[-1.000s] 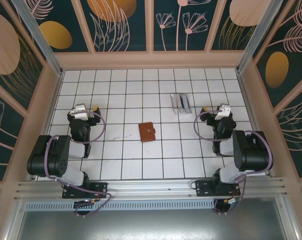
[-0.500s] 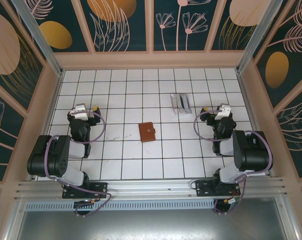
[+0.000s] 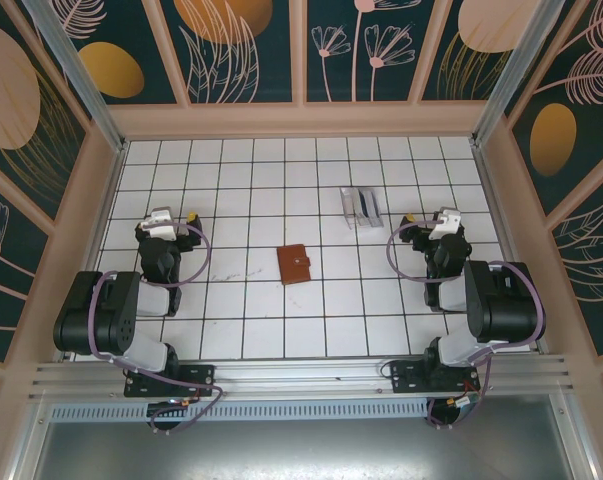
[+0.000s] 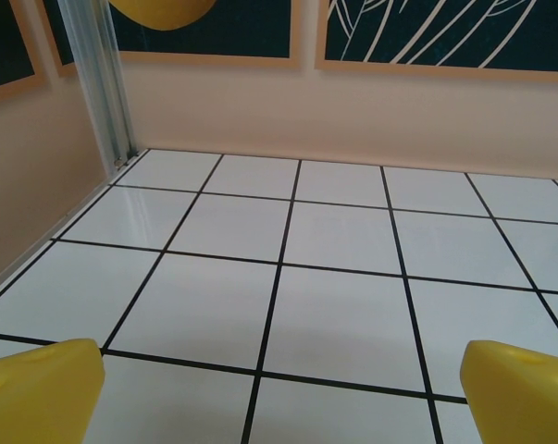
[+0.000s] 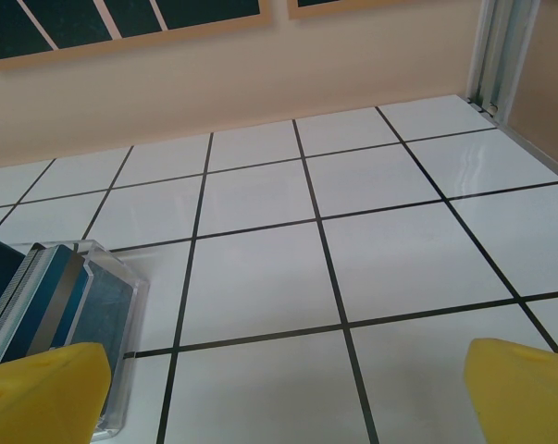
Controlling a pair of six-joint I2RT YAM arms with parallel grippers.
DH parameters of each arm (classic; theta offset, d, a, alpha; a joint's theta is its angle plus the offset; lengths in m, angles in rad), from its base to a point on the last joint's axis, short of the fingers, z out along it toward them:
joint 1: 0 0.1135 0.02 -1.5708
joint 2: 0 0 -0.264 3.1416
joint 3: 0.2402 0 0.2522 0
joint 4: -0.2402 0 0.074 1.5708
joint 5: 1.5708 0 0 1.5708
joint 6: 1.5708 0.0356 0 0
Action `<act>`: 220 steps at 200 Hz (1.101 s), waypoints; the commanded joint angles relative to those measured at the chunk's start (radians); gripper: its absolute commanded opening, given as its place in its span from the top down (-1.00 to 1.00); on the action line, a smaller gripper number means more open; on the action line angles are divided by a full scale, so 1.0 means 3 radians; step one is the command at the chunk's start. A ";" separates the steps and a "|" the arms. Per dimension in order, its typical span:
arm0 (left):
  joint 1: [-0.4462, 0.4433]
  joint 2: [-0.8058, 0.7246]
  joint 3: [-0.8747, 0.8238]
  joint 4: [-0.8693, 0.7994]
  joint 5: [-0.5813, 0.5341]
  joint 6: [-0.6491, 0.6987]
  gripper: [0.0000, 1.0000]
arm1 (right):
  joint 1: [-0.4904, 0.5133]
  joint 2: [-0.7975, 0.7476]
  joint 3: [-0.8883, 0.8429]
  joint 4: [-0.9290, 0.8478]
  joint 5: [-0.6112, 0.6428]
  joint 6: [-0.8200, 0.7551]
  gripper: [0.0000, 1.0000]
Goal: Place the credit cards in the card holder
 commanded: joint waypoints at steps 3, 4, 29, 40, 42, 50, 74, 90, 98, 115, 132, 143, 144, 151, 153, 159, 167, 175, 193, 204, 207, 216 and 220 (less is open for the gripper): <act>0.0016 -0.0067 0.0054 -0.0029 0.0071 0.0021 -0.98 | -0.0028 -0.0035 0.0077 -0.0009 -0.0004 -0.0012 -0.98; 0.0016 -0.0064 0.0055 -0.0026 0.0072 0.0020 -0.98 | -0.0029 -0.0034 0.0076 -0.0007 -0.0006 -0.0009 -0.98; 0.0016 0.0002 -0.0011 0.0147 -0.0031 -0.0016 -0.98 | -0.0034 -0.0021 0.0032 0.0088 -0.0022 -0.0011 -0.98; 0.0016 -0.0017 -0.0016 0.0134 -0.0014 -0.0011 -0.97 | -0.0034 -0.0043 -0.0010 0.0152 0.0033 0.0016 -0.98; 0.0016 -0.0025 -0.0014 0.0123 -0.0003 -0.0010 -0.98 | -0.0034 -0.0056 -0.0019 0.0153 0.0050 0.0023 -0.98; 0.0016 -0.0101 -0.0004 0.0070 0.0047 0.0017 -0.98 | -0.0030 -0.0126 -0.0032 0.0128 0.0124 0.0050 -0.98; 0.0016 -0.0728 0.0409 -0.1257 -0.0164 -0.0260 -0.98 | 0.0023 -0.0842 -0.0006 -0.0475 0.0499 0.0119 -0.98; 0.0014 -0.1123 0.0790 -0.2192 -0.0368 -0.0615 -0.98 | 0.0041 -0.1361 0.0248 -0.1310 0.0680 0.0298 -0.98; 0.0016 -0.1301 0.0854 -0.2341 -0.0297 -0.0752 -0.98 | 0.0033 -0.1501 0.0395 -0.1627 0.0643 0.0483 -0.98; 0.0016 -0.1653 0.0873 -0.2498 -0.0258 -0.1394 -0.98 | -0.0009 -0.1588 0.0703 -0.2256 0.0236 0.0879 -0.98; 0.0016 -0.1895 0.0996 -0.3255 -0.0723 -0.2490 -0.98 | -0.0014 -0.1510 0.0993 -0.2820 -0.0474 0.1242 -0.83; 0.0016 -0.1991 0.1075 -0.3498 -0.0526 -0.2351 -0.98 | 0.0187 -0.1435 0.1109 -0.3107 -0.0560 0.1298 -0.70; 0.0016 -0.1995 0.1076 -0.3491 -0.0479 -0.2336 -0.98 | 0.0214 -0.1435 0.1111 -0.3125 -0.0561 0.1293 -0.69; 0.0016 -0.1997 0.1070 -0.3464 -0.0155 -0.2234 -0.98 | 0.0420 -0.1433 0.1118 -0.3267 -0.0452 0.1259 -0.68; 0.0016 -0.1992 0.1072 -0.3471 -0.0066 -0.2242 -0.98 | 0.0495 -0.1437 0.1112 -0.3298 -0.0408 0.1249 -0.68; 0.0012 -0.1947 0.1090 -0.3538 0.0166 -0.2304 -0.98 | 0.0678 -0.1450 0.1092 -0.3354 -0.0339 0.1225 -0.68; 0.0011 -0.1826 0.1107 -0.3585 0.0509 -0.2396 -0.98 | 0.0977 -0.1453 0.1057 -0.3439 -0.0318 0.1245 -0.68; 0.0002 -0.1644 0.1108 -0.3597 0.0868 -0.2438 -0.98 | 0.1176 -0.1427 0.1018 -0.3490 -0.0363 0.1308 -0.66; -0.0133 -0.1217 0.1121 -0.3643 0.1514 -0.2444 -0.98 | 0.1486 -0.1265 0.0975 -0.3515 -0.0644 0.1462 -0.54; -0.0317 -0.1000 0.1168 -0.3661 0.1799 -0.2391 -0.98 | 0.1592 -0.1132 0.1004 -0.3540 -0.0883 0.1484 -0.44; -0.0373 -0.0940 0.1195 -0.3677 0.1872 -0.2366 -0.98 | 0.1624 -0.1107 0.1019 -0.3559 -0.0942 0.1495 -0.42; -0.0542 -0.0759 0.1288 -0.3756 0.2053 -0.2316 -0.98 | 0.1680 -0.0973 0.1070 -0.3591 -0.1135 0.1525 -0.38; -0.0620 -0.0678 0.1330 -0.3815 0.2125 -0.2294 -0.98 | 0.1698 -0.0911 0.1094 -0.3607 -0.1236 0.1537 -0.33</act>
